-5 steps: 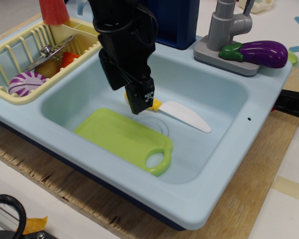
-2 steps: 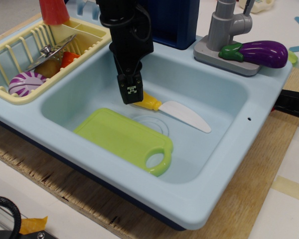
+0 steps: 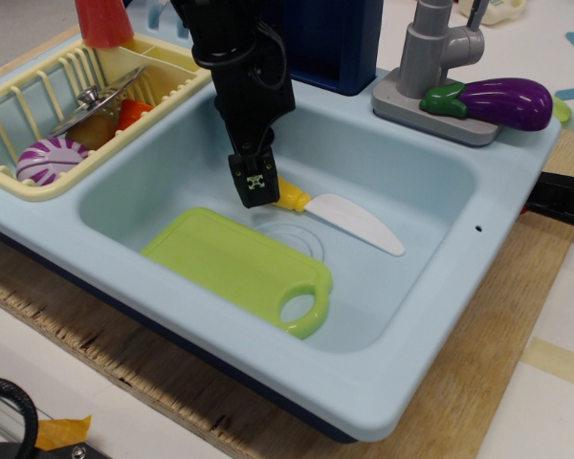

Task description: Put knife on cutting board

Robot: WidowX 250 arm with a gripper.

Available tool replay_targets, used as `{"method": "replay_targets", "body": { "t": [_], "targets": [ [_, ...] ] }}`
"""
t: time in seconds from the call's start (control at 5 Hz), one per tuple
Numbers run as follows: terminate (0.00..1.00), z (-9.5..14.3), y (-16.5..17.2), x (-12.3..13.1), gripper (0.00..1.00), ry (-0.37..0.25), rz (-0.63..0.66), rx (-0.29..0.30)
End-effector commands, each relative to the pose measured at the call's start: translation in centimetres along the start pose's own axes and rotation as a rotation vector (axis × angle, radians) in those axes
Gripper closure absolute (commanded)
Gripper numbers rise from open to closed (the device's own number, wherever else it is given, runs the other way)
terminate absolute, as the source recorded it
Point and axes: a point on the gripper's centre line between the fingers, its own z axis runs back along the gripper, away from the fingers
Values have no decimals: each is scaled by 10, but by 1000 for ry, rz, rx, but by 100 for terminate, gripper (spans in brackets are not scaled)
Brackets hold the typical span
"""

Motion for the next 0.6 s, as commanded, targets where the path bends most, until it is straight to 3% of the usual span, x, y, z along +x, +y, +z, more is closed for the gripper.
{"method": "replay_targets", "body": {
  "t": [0.0,0.2,0.4],
  "targets": [
    [0,-8,5,-1,0,-21,19,4],
    [0,-22,-2,1,0,-37,74,-14],
    [0,-17,-5,4,100,-23,79,-11]
  ]
}}
